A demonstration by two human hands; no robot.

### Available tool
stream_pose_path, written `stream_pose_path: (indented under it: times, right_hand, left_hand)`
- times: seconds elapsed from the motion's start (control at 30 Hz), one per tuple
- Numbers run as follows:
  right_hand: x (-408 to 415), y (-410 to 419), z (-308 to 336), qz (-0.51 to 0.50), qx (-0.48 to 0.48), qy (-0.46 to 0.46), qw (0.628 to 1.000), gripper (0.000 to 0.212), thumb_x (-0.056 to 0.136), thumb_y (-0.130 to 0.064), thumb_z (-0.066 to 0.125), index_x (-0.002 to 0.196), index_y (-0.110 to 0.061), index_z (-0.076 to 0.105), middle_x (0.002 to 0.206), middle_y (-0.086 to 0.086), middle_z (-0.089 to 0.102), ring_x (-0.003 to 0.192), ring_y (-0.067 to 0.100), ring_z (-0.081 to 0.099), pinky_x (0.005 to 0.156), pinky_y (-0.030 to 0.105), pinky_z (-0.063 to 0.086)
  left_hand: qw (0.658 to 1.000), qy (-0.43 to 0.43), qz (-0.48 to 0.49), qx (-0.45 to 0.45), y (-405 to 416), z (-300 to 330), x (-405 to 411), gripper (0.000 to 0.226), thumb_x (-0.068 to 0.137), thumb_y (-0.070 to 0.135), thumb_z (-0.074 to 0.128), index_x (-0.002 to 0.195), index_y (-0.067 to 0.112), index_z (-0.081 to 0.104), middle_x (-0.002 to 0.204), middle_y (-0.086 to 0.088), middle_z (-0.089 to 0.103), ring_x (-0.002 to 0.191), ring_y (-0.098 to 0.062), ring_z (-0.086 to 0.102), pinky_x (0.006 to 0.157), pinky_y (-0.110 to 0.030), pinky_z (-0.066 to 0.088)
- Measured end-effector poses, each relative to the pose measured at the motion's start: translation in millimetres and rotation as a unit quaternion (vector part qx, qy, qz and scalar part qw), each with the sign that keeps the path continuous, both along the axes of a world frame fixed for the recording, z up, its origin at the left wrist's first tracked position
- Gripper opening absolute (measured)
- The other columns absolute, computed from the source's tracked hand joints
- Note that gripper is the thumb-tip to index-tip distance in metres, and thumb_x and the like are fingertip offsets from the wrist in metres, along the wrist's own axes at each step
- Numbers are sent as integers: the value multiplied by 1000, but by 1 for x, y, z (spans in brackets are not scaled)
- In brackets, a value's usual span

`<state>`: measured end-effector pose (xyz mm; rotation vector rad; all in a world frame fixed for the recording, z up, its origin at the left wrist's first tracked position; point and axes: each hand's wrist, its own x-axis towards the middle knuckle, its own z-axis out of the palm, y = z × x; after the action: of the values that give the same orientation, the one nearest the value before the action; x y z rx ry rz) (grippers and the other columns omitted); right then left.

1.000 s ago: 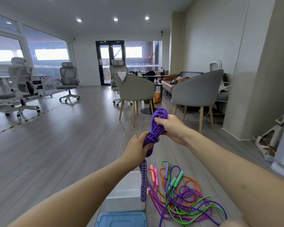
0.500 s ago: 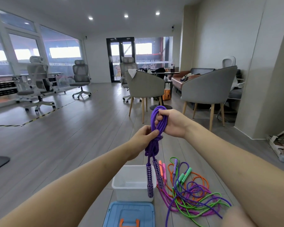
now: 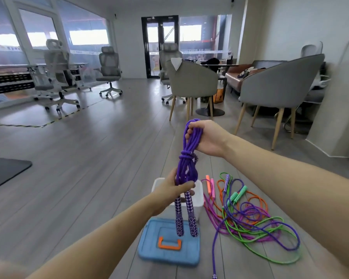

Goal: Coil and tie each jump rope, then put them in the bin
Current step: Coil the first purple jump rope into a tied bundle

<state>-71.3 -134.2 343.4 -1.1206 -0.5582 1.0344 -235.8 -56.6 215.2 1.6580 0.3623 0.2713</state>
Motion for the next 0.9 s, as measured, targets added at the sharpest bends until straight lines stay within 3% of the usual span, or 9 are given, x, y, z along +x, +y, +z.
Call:
stream_pose_path:
  times: [0.1,0.17,0.3,0.43,0.53,0.63,0.73,0.8,0.9]
  right_hand:
    - [-4,17,-39,-11,-117,-198,973,20,98,-23,62,115,-11,64,105,10,66,98,24,60,92,40,48]
    - [-7,23,-67,31,-168,-278,945,30,97,-29,66,125,-20,61,112,8,67,100,23,59,92,42,47]
    - [-26,29,-125,140,-190,-195,952,42,95,-29,72,132,-27,52,117,9,71,99,29,70,93,47,57]
    - [-50,49,-190,66,-185,-179,964,38,99,-16,67,133,-20,52,120,17,72,88,24,72,78,46,62]
    - [-56,56,-224,2,-180,-149,972,35,100,-13,65,131,-14,48,120,23,70,88,27,71,80,52,61]
    - [-60,56,-259,21,-211,-144,967,36,100,-14,64,132,-16,48,119,20,70,97,29,72,81,50,61]
    - [-70,54,-299,58,-259,-148,953,39,99,-16,66,133,-17,47,119,15,69,106,28,71,83,49,60]
    - [-78,57,-322,74,-280,-146,946,39,99,-15,67,133,-15,47,113,12,69,101,27,72,84,47,60]
    - [-87,67,-355,78,-297,-127,943,38,98,-10,67,130,-10,47,108,14,72,89,24,73,82,42,60]
  left_hand:
    - [998,-8,35,-47,7,-36,-9,35,99,7,62,128,22,50,98,-11,69,74,-23,66,73,-34,54]
    - [996,-3,62,-69,11,-58,-15,34,99,1,57,125,21,49,94,-13,64,65,-23,59,68,-36,53]
    - [993,24,86,-81,20,-99,-21,41,98,1,52,134,18,44,101,-15,62,75,-20,58,67,-29,54]
    - [993,53,68,-81,27,-134,-26,48,94,16,56,139,22,42,112,-14,63,84,-16,59,70,-28,52]
    - [985,118,92,-82,30,-163,-40,30,105,20,52,133,18,45,101,-9,65,66,-12,56,63,-27,50]
    - [975,184,70,-101,33,-192,-59,30,102,30,61,126,18,48,93,-10,66,64,-15,58,64,-30,53]
    - [965,241,39,-90,33,-215,-79,24,96,21,65,117,23,54,84,-6,66,67,-14,64,55,-23,51]
    - [959,264,52,-84,33,-234,-86,26,94,7,61,112,23,54,84,-7,64,66,-15,63,53,-21,50]
    - [952,289,80,-66,36,-263,-90,33,90,-3,57,117,15,54,87,-6,62,67,-14,61,62,-27,55]
